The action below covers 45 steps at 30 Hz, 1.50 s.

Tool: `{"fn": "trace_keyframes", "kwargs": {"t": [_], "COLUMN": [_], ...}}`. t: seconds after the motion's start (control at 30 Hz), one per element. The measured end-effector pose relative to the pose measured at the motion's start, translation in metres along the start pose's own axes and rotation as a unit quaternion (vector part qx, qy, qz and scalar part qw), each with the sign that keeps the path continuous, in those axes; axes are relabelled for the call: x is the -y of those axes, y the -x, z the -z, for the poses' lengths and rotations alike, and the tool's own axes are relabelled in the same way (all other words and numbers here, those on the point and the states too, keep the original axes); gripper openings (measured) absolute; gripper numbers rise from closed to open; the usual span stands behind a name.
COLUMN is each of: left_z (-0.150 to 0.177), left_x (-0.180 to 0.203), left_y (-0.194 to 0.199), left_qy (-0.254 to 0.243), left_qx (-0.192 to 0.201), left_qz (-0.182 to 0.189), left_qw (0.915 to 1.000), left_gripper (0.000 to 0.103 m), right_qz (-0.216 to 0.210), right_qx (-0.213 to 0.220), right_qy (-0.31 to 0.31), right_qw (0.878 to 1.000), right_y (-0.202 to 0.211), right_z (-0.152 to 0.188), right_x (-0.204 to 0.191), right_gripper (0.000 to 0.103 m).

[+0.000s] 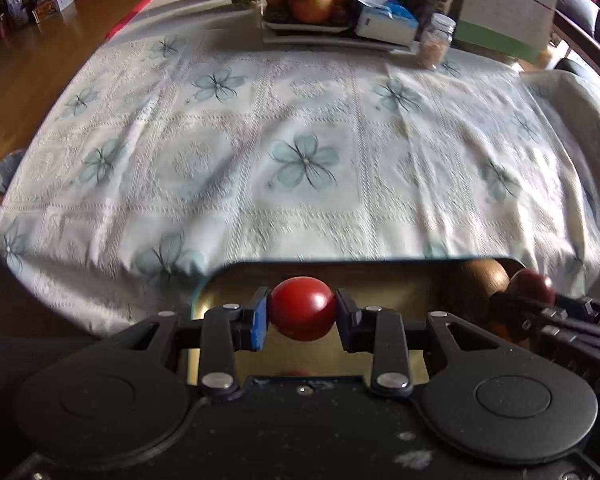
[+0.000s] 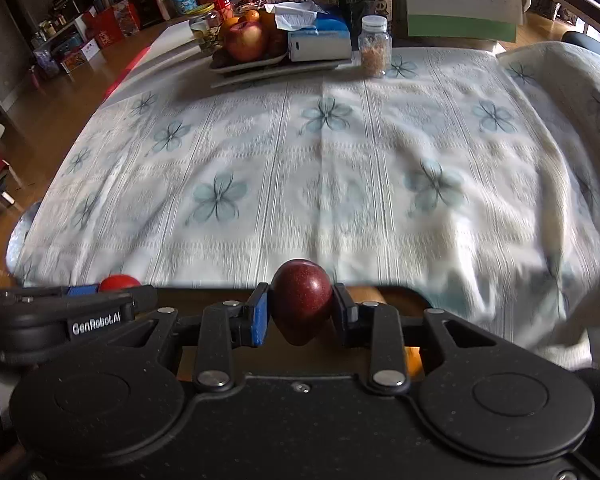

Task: Organize fruits
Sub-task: 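Carry the tomato in the left tool and plum in the right tool over the tray, then open the left tool to drop the tomato while the right tool releases the plum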

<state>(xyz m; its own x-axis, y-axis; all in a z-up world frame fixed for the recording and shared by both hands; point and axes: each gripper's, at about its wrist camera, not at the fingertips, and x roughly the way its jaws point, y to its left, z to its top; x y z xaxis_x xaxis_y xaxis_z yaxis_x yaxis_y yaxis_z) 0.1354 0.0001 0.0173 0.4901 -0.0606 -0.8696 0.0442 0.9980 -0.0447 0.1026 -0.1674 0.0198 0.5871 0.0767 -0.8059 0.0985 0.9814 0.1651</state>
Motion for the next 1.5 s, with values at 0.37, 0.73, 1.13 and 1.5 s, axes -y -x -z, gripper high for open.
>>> {"fn": "trace_keyframes", "kwargs": {"t": [0.37, 0.73, 1.13, 1.5], "left_z": [0.01, 0.011, 0.043, 0.093], "left_x": [0.013, 0.012, 0.006, 0.004], "left_y": [0.008, 0.003, 0.02, 0.031], "left_qy": [0.027, 0.04, 0.023, 0.002], "left_qx": [-0.043, -0.036, 0.016, 0.077], "left_qz": [0.003, -0.005, -0.004, -0.039], "left_qw": [0.9987, 0.9985, 0.9996, 0.9963], "left_gripper": [0.033, 0.037, 0.046, 0.051], "right_qz": [0.011, -0.009, -0.036, -0.005], "right_qx": [0.008, 0.022, 0.055, 0.121], "right_qy": [-0.039, -0.041, -0.027, -0.059], "right_qw": [0.999, 0.999, 0.997, 0.991], "right_y": [0.018, 0.026, 0.036, 0.048], "right_z": [0.031, 0.038, 0.043, 0.075], "right_x": [0.014, 0.012, 0.006, 0.005], "right_gripper": [0.042, 0.044, 0.055, 0.055]}}
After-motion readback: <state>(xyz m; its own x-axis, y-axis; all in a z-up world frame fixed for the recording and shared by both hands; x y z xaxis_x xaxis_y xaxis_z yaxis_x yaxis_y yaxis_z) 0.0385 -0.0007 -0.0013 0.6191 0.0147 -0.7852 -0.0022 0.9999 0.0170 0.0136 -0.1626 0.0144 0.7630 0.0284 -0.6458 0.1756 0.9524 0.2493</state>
